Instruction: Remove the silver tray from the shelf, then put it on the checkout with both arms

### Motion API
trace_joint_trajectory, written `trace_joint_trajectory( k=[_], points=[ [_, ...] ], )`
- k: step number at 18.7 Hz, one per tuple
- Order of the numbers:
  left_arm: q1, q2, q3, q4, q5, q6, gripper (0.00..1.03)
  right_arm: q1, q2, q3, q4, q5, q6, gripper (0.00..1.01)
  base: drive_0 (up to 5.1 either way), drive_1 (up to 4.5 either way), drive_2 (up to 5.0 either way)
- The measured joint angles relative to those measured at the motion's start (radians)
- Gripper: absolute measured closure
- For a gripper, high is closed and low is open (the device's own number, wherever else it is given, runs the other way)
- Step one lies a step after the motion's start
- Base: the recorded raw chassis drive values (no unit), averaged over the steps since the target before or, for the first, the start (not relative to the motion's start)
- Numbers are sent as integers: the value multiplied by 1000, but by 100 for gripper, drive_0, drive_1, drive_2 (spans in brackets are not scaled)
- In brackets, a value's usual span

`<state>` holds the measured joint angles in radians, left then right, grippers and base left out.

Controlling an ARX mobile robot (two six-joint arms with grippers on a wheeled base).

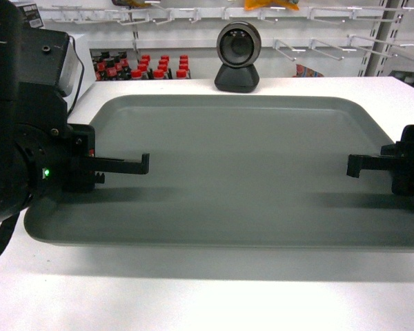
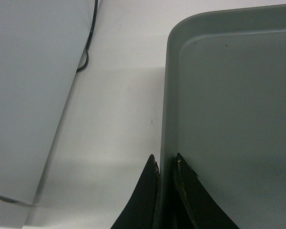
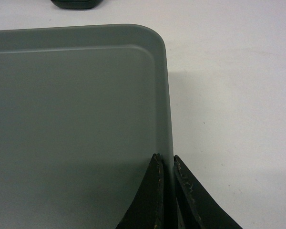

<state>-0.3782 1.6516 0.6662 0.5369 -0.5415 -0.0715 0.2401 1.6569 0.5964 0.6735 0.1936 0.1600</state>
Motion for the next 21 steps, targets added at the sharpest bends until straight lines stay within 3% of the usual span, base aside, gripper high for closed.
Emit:
trace_joint_trajectory(
  k=[5,10,12,13,15,21],
  points=[
    [-5,146,143,-86,2,-37,99,-52,168,122,-29,-31,-30,99,0,0,0],
    [-9,188,192,-146,-24,-78,99,-63,261,173,32,-42,-101,98,0,0,0],
    [-12,188,193,-147,-39,-99,91,-64,264,178,37,-52,-115,97,0,0,0],
    [-13,191,196,-150,-76,-101,83,-63,267,177,37,-51,-140,89,0,0,0],
    [-13,191,197,-142,-85,-103,72,-66,269,177,42,-43,-165,78,0,0,0],
    [-9,191,197,-105,-98,-103,38,-85,269,177,48,-31,-188,43,0,0,0]
  ],
)
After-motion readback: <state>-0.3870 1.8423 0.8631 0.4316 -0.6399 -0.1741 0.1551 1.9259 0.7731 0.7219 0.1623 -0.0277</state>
